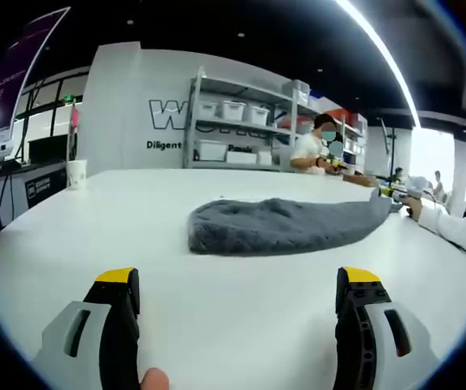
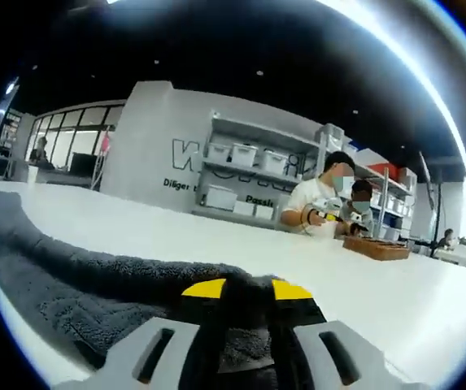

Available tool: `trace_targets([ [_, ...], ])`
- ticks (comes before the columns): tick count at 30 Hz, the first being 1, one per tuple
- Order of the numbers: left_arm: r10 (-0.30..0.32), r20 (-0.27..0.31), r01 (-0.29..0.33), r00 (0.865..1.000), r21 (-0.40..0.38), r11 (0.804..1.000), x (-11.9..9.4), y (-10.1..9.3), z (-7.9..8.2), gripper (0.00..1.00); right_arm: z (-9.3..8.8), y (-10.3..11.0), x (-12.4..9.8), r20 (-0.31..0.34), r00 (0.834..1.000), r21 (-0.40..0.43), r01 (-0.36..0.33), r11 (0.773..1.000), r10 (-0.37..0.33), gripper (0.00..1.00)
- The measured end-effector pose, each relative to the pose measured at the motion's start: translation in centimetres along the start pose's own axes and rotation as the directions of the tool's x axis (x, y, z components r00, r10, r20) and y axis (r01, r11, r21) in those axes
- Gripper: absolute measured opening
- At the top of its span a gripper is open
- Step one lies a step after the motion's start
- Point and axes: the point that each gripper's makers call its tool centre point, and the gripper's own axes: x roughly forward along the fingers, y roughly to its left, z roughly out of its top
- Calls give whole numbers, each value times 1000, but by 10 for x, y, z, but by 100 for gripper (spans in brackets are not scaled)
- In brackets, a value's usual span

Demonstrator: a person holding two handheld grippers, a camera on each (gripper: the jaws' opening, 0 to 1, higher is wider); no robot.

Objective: Open the folded towel by lifting each exposed corner and separating the folded layers until the towel lies flat within the target outline without major curled edges

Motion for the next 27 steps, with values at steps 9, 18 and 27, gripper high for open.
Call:
trace_targets([
  [9, -2, -1, 2, 1000, -4, 1000, 1, 0, 1, 99, 23, -8, -28, 114, 993, 130, -25, 991, 10, 39],
  [18, -7, 1, 7, 1000, -10, 1000, 1, 0, 1, 99, 31, 1, -61, 131, 990, 185, -75, 980, 52, 65],
  [27, -12, 8, 12, 1000, -19, 1000, 1, -2, 2, 99, 27, 45, -93, 44, 983, 30, -182, 983, 181, 92],
])
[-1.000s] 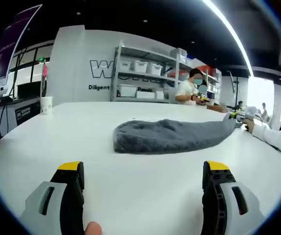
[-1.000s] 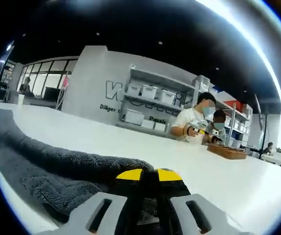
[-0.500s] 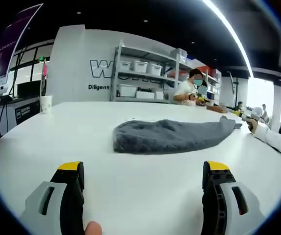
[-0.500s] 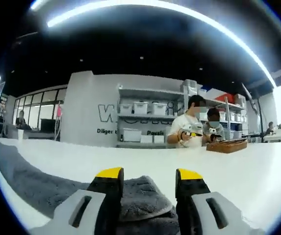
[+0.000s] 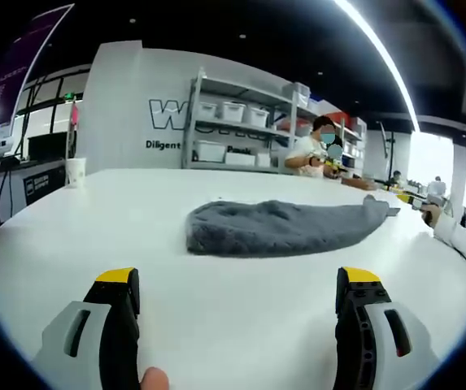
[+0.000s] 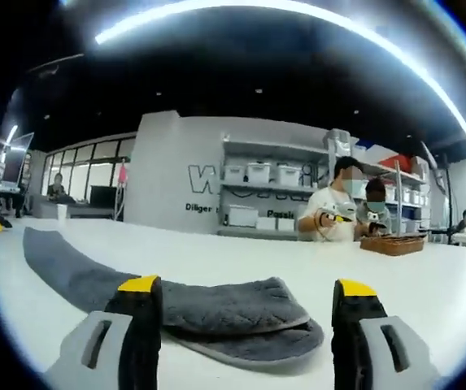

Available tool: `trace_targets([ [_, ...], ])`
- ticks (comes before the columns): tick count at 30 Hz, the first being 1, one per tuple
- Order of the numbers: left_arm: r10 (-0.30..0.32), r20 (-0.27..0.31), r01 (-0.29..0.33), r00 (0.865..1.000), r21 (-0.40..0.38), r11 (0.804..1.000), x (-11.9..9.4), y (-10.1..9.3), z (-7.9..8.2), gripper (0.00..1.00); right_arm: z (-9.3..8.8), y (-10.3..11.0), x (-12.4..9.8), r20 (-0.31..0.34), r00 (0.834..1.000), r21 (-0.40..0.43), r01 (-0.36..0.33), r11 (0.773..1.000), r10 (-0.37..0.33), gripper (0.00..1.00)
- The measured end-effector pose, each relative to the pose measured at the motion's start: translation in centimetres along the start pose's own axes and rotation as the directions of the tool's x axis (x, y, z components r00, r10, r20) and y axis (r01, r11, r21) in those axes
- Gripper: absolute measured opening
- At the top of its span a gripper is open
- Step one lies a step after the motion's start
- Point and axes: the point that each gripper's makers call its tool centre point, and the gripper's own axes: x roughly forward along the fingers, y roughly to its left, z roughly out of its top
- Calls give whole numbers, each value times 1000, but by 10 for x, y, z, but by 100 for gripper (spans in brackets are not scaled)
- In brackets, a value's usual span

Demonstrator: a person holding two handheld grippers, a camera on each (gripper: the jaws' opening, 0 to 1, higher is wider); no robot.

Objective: Open the folded towel by lifting each exposed corner and separating the folded layers until the towel lies flat within the target outline without major curled edges

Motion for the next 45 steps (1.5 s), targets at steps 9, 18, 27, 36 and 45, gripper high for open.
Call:
trace_targets([
  [9, -4, 1, 4, 1000, -3, 1000, 0, -1, 0, 99, -10, 4, -20, -44, 999, 50, -27, 998, 29, 99],
  [18, -2, -2, 2, 1000, 7, 1000, 0, -2, -1, 99, -11, -2, -28, -46, 999, 102, -16, 995, 21, 99],
  [27, -2, -11, 4, 1000, 151, 988, 7, -4, 10, 98, -22, -9, -31, -75, 997, 130, 8, 991, 1, 99],
  [36, -18, -150, 57, 989, 265, 963, 32, 7, 8, 98, -17, -9, -29, -68, 998, 94, 9, 996, -3, 99],
  [45, -88, -174, 119, 981, 174, 978, 51, 25, 12, 88, -18, -12, -30, -70, 997, 95, 25, 995, -18, 99],
])
